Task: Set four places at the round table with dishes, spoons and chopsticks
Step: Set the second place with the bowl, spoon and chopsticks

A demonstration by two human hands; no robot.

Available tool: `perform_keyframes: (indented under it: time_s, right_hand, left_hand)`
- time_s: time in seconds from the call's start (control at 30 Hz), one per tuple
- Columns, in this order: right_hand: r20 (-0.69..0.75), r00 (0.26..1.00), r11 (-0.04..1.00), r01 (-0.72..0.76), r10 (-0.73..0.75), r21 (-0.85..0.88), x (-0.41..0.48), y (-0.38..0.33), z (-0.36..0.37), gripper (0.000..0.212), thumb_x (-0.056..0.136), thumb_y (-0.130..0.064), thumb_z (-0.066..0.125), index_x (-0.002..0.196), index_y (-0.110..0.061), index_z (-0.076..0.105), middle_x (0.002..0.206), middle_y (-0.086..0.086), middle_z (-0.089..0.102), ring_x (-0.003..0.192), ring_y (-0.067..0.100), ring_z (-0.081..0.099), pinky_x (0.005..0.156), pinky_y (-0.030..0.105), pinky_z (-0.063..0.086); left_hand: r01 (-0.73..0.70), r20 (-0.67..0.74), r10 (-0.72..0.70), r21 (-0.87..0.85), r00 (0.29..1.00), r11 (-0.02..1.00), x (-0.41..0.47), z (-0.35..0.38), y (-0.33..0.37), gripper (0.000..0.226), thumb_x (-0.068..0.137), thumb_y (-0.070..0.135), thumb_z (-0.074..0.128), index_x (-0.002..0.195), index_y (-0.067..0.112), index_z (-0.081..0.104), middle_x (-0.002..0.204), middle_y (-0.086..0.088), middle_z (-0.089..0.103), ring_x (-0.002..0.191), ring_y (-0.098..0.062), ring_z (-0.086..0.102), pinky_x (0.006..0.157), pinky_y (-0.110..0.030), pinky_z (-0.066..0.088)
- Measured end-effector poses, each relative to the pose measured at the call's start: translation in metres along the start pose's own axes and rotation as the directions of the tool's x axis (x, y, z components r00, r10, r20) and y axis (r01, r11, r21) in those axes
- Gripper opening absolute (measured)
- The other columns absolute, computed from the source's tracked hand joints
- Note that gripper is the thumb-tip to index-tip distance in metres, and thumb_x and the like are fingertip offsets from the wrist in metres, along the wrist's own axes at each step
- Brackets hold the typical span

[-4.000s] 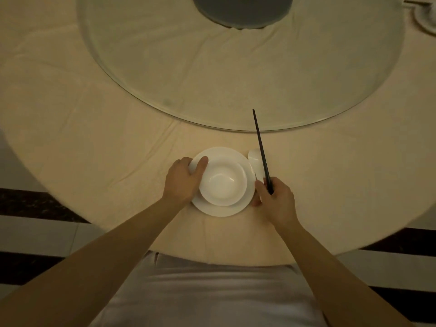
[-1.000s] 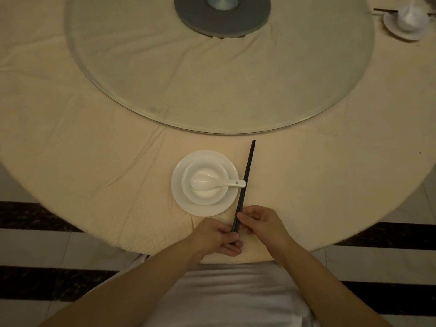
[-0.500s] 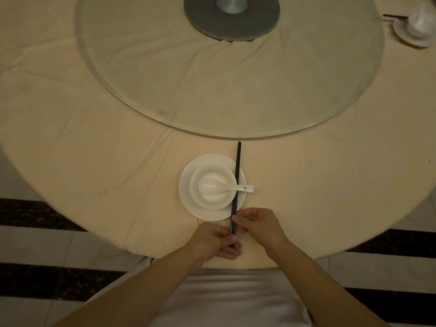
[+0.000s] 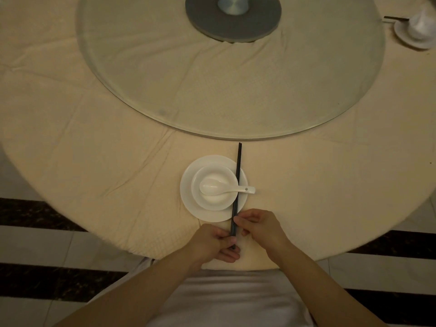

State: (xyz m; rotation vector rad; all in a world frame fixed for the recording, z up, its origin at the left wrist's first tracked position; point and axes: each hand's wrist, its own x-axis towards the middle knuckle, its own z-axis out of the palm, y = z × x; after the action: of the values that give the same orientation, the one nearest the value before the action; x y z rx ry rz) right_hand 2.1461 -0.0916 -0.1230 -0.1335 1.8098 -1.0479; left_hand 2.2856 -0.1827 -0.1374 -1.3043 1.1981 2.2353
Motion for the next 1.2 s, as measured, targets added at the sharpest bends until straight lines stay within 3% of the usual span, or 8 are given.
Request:
perform_keyframes:
  time_s: [0.4, 0.7, 0.83, 1.0, 1.1, 1.2]
  right_hand:
    - [0.002, 1.0, 1.0, -0.014, 0.014, -0.025, 0.0, 0.0, 0.001, 0.011, 0.084, -0.013, 0.079, 0.091, -0.004, 0.075, 0.076, 0.006, 0.074, 0.049, 0.003, 0.058, 0.052, 0.014, 0.048]
    - [0.01, 0.999, 0.999, -0.036, 0.036, -0.019, -0.003, -0.002, 0.002, 0.016, 0.088, -0.024, 0.076, 0.089, -0.007, 0.077, 0.075, 0.003, 0.076, 0.051, 0.008, 0.06, 0.049, 0.015, 0.045]
    - [-0.029, 1.0, 0.987, -0.009, 0.004, -0.158, -0.001, -0.003, -0.003, 0.026, 0.096, -0.033, 0.065, 0.088, -0.012, 0.077, 0.08, 0.003, 0.078, 0.056, 0.011, 0.065, 0.054, 0.018, 0.045]
    - [-0.09, 0.993, 0.899, 0.027, -0.073, -0.437, -0.004, -0.019, -0.02, 0.026, 0.097, -0.034, 0.06, 0.085, -0.015, 0.073, 0.079, -0.001, 0.075, 0.064, 0.013, 0.07, 0.075, 0.031, 0.057]
    - [-0.025, 0.996, 0.726, 0.044, -0.085, -0.686, -0.009, -0.038, -0.033, 0.028, 0.096, -0.04, 0.057, 0.088, -0.017, 0.071, 0.082, -0.001, 0.073, 0.076, 0.016, 0.069, 0.077, 0.033, 0.057]
    - [0.029, 0.996, 0.558, 0.072, -0.085, -0.827, -0.02, -0.065, -0.044, 0.031, 0.096, -0.045, 0.055, 0.094, -0.017, 0.069, 0.09, 0.001, 0.072, 0.082, 0.018, 0.067, 0.077, 0.033, 0.054]
  left_hand:
    - [0.016, 0.015, -0.017, 0.037, 1.0, 0.999, -0.002, -0.003, 0.002, 0.03, 0.095, 0.008, 0.066, 0.113, -0.016, 0.064, 0.088, -0.022, 0.071, 0.074, -0.023, 0.075, 0.069, -0.032, 0.063]
    - [-0.001, -0.015, 0.002, 0.078, 1.0, 0.997, -0.005, -0.004, 0.004, 0.033, 0.091, 0.024, 0.072, 0.106, -0.006, 0.072, 0.095, -0.023, 0.074, 0.085, -0.028, 0.076, 0.075, -0.033, 0.062]
    - [-0.031, -0.086, 0.048, 0.182, 0.995, 0.983, -0.008, -0.012, 0.01, 0.036, 0.094, 0.032, 0.067, 0.099, -0.003, 0.072, 0.091, -0.026, 0.073, 0.075, -0.026, 0.074, 0.073, -0.036, 0.063]
    - [-0.021, -0.184, 0.083, 0.317, 0.979, 0.948, -0.021, -0.029, 0.032, 0.028, 0.097, 0.027, 0.064, 0.095, 0.0, 0.07, 0.094, -0.024, 0.074, 0.073, -0.024, 0.073, 0.074, -0.038, 0.063]
    - [0.027, -0.175, 0.072, 0.505, 0.982, 0.863, -0.037, -0.031, 0.051, 0.031, 0.097, 0.03, 0.061, 0.098, 0.0, 0.071, 0.094, -0.016, 0.076, 0.07, -0.019, 0.071, 0.07, -0.032, 0.063]
    - [0.087, -0.11, -0.012, 0.707, 0.994, 0.702, -0.063, -0.03, 0.08, 0.039, 0.098, 0.036, 0.057, 0.107, 0.0, 0.069, 0.101, -0.013, 0.075, 0.074, -0.018, 0.071, 0.071, -0.031, 0.061]
